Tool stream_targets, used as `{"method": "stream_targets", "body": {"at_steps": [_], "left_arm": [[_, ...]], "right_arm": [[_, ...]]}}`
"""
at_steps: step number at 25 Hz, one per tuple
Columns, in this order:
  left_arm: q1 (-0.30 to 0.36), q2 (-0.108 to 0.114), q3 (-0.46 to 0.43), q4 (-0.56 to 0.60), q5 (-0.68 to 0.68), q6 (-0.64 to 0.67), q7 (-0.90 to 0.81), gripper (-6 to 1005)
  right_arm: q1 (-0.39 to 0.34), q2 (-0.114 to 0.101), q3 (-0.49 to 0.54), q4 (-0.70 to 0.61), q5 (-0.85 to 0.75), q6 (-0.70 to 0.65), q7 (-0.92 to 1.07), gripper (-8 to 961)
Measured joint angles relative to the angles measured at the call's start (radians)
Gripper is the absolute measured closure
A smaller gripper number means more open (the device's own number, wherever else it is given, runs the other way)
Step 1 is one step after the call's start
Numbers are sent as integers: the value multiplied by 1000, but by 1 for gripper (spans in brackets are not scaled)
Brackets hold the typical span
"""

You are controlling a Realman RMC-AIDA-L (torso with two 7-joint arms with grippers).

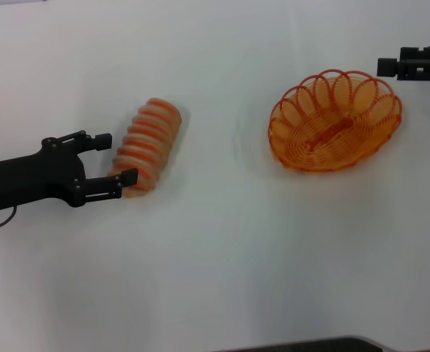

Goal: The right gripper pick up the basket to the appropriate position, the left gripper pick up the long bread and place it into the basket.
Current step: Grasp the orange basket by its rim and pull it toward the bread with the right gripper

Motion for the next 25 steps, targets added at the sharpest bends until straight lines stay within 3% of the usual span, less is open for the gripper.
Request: {"method": "stream_targets", "body": {"at_steps": [12,25], "left_arm": [[1,-2,-10,18,4,11,-19,146],[1,-4,-11,38,8,35,-19,147]], "right_arm": [[133,-14,29,-61,-319,88,283,26],[191,0,-52,-47,-473,173,347,153]]}}
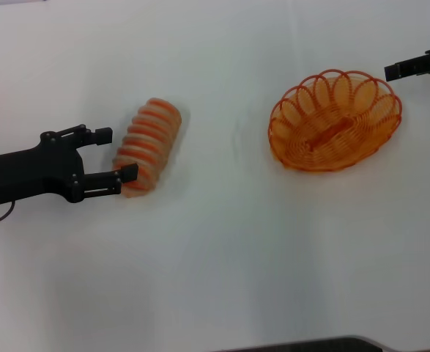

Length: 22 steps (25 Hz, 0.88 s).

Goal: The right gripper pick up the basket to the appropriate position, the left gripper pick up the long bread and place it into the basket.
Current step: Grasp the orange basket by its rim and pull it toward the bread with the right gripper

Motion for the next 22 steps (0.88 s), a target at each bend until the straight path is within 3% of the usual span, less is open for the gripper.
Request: {"method": "stream_targets", "body": {"at_steps": [22], "left_arm": [[-3,0,0,2,0,2,2,146]], "right_arm": [[37,-3,-105,189,-4,179,-10,171]]}}
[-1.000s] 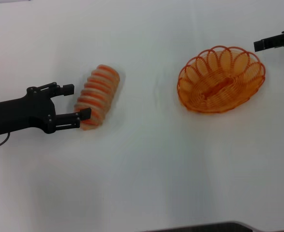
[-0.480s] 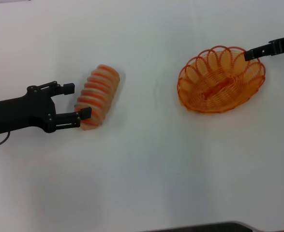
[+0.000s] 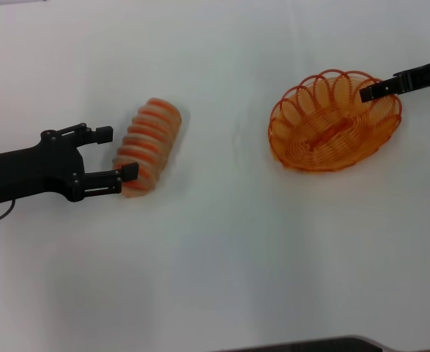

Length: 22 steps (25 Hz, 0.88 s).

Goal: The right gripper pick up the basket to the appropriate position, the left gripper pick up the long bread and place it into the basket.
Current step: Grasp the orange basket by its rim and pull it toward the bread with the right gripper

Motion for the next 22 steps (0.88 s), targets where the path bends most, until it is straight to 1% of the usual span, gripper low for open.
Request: {"method": "stream_targets", "body": {"at_steps": [4,10,21,22], "left_arm": [[-3,0,1,0,0,0,0,146],[-4,0,5,0,0,0,0,145],[0,0,8,0,0,0,-1,146],[-1,0,8,0,0,0,-2,146]], "right_arm": [[6,1,-23,22,0,15,6,175],[9,4,-33,30,0,28,9,220],[9,7,-40,41,-1,53,35,446],[9,7,-41,43,-1,53,36,496]]}}
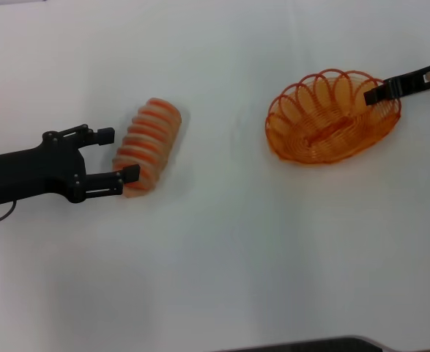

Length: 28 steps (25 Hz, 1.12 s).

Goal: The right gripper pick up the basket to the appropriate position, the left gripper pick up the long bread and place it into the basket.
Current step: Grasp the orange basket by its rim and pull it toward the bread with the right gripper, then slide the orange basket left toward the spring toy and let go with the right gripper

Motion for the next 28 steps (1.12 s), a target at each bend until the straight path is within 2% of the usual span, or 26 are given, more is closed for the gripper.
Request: {"method": "stream_targets", "body": {"at_steps": [4,7,20,28], "left_arm": [[-2,0,0,0,0,0,0,147],[-4,0,0,0,1,-1,-1,147],[0,0,-6,2,2,-1,0,146],[4,-4,-9,5,0,-10,6,146]], "right_arm": [[1,5,0,1,1,-2,3,695],[1,7,5,0,3,-5,13,787],[-10,3,16,-10,77,-34,94,830],[-9,19,17,-7,142,-27,126,846]]}}
